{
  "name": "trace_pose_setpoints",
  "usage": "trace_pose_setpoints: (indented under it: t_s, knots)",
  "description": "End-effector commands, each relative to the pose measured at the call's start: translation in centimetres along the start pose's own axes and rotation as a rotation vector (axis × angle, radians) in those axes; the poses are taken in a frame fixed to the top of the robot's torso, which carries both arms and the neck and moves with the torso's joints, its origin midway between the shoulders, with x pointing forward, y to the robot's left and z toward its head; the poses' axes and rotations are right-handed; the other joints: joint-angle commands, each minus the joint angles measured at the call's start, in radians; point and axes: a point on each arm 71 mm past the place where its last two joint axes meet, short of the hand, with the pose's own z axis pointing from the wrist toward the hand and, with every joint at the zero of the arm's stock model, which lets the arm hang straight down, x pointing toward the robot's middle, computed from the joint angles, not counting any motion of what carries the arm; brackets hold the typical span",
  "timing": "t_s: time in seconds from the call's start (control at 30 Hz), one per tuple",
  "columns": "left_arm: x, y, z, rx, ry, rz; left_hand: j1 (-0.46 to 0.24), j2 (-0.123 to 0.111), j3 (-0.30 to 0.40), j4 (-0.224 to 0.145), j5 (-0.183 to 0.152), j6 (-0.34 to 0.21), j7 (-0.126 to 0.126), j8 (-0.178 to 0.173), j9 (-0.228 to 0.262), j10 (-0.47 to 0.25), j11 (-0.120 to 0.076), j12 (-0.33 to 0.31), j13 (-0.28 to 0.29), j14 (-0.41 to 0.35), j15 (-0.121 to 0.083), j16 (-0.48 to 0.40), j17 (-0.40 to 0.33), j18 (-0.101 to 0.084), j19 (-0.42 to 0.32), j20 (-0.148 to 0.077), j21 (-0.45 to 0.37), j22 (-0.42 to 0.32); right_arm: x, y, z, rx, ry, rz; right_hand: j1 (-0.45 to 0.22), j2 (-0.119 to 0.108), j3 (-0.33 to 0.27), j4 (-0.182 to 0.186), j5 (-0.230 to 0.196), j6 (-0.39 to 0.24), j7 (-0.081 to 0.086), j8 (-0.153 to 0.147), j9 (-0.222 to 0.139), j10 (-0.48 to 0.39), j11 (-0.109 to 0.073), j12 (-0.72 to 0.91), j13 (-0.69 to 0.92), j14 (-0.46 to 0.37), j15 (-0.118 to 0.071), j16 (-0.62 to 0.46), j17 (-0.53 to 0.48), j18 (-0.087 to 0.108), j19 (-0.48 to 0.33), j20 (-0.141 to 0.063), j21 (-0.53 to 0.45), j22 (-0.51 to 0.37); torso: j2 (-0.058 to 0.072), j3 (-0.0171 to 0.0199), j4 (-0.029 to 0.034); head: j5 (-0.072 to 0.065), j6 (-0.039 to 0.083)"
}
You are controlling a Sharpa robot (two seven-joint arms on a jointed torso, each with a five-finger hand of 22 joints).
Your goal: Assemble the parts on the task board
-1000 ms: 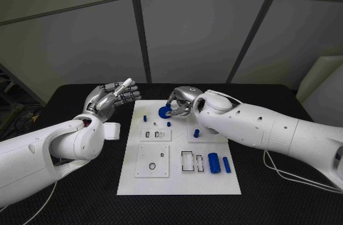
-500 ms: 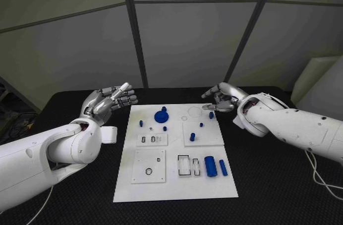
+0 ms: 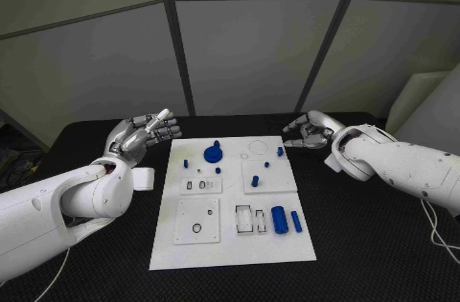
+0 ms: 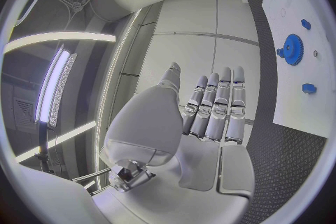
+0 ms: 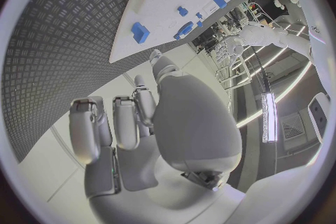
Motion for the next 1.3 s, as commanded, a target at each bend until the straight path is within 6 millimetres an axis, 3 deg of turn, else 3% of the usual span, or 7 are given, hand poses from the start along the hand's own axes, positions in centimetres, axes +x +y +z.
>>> trace_pose_setpoints:
  t_s: [0.03, 0.17, 0.27, 0.63, 1.0, 1.3]
  knots:
    - [0.1, -0.1, 0.1, 0.007, 0.016, -0.003, 0.004, 0.007, -0.002, -0.007, 0.0, 0.008, -0.002, -0.002, -0.001, 0.008, 0.002, -0.005, -0.001, 0.0, 0.004, -0.004, -0.001, -0.019, 0.006, 0.001, 0.003, -0.001, 0.8, -0.1, 0.0, -0.012, 0.063, -0.004, 0.009, 0.002, 0.0, -0.006, 0.005, 0.007, 0.0, 0.006, 0.001, -0.002, -0.001, -0.002, 0.012, 0.055, -0.002, -0.005, 0.033, -0.015, 0.106, -0.001, 0.006, 0.263, 0.0, -0.0012, 0.0029, 0.0, -0.004]
    - [0.1, -0.1, 0.1, 0.007, 0.014, -0.001, 0.004, 0.007, -0.002, -0.007, 0.0, 0.008, -0.002, -0.002, -0.001, 0.008, 0.002, -0.005, -0.001, 0.0, 0.004, -0.004, -0.001, -0.019, 0.006, 0.001, 0.003, -0.001, 1.3, -0.3, 0.0, -0.006, 0.084, -0.009, 0.009, 0.003, 0.0, -0.007, 0.005, 0.01, 0.0, 0.007, 0.002, -0.001, -0.001, 0.0, 0.014, 0.056, -0.002, -0.004, 0.034, -0.015, 0.106, -0.001, 0.006, 0.263, -0.001, -0.0012, 0.0025, 0.001, -0.007]
    - [0.0, 0.0, 0.2, 0.007, 0.013, -0.001, 0.004, 0.007, -0.002, -0.007, 0.0, 0.008, -0.002, -0.002, -0.001, 0.008, 0.002, -0.005, -0.001, 0.0, 0.004, -0.004, -0.001, -0.019, 0.006, 0.001, 0.003, -0.001, 1.6, -0.4, 0.0, -0.004, 0.095, -0.012, 0.009, 0.003, -0.001, -0.008, 0.005, 0.011, -0.001, 0.008, 0.002, -0.001, -0.001, 0.0, 0.014, 0.056, -0.002, -0.004, 0.034, -0.015, 0.106, -0.002, 0.006, 0.263, -0.001, -0.0032, 0.0019, 0.002, -0.008]
    - [-0.1, 0.0, 0.2, 0.008, 0.01, 0.001, 0.004, 0.007, -0.002, -0.007, 0.0, 0.008, -0.002, -0.002, -0.001, 0.008, 0.002, -0.005, -0.001, 0.0, 0.004, -0.004, -0.001, -0.019, 0.006, 0.001, 0.003, -0.001, 1.9, -0.4, 0.1, -0.002, 0.105, -0.014, 0.007, 0.005, -0.001, -0.008, 0.005, 0.016, -0.001, 0.009, 0.002, 0.001, -0.002, 0.003, 0.016, 0.056, -0.002, -0.003, 0.036, -0.015, 0.106, -0.002, 0.006, 0.263, -0.001, -0.0029, 0.0001, 0.003, -0.01]
    - [-0.1, 0.0, 0.2, 0.007, 0.009, 0.001, 0.004, 0.007, -0.002, -0.007, 0.0, 0.008, -0.002, -0.002, -0.001, 0.008, 0.002, -0.005, -0.001, 0.0, 0.004, -0.004, -0.001, -0.019, 0.006, 0.001, 0.003, -0.001, 2.4, -0.3, 0.4, 0.011, 0.134, -0.037, 0.0, 0.021, 0.0, -0.012, 0.007, 0.049, -0.007, 0.017, 0.006, 0.007, -0.006, 0.014, 0.025, 0.058, -0.006, 0.0, 0.044, -0.015, 0.106, -0.005, 0.006, 0.263, -0.001, -0.0031, 0.0012, 0.0, -0.013]
    - [-0.1, 0.0, 0.2, 0.007, 0.008, 0.002, 0.004, 0.007, -0.002, -0.007, 0.0, 0.008, -0.002, -0.002, -0.001, 0.008, 0.002, -0.005, -0.001, 0.0, 0.004, -0.004, -0.001, -0.019, 0.006, 0.001, 0.003, -0.001, 2.7, -0.3, 0.7, 0.021, 0.141, -0.059, -0.001, 0.03, 0.002, -0.014, 0.008, 0.057, -0.008, 0.018, 0.006, 0.01, -0.008, 0.019, 0.029, 0.059, -0.007, 0.002, 0.048, -0.015, 0.106, -0.007, 0.006, 0.263, -0.002, -0.003, 0.0007, 0.005, -0.015]
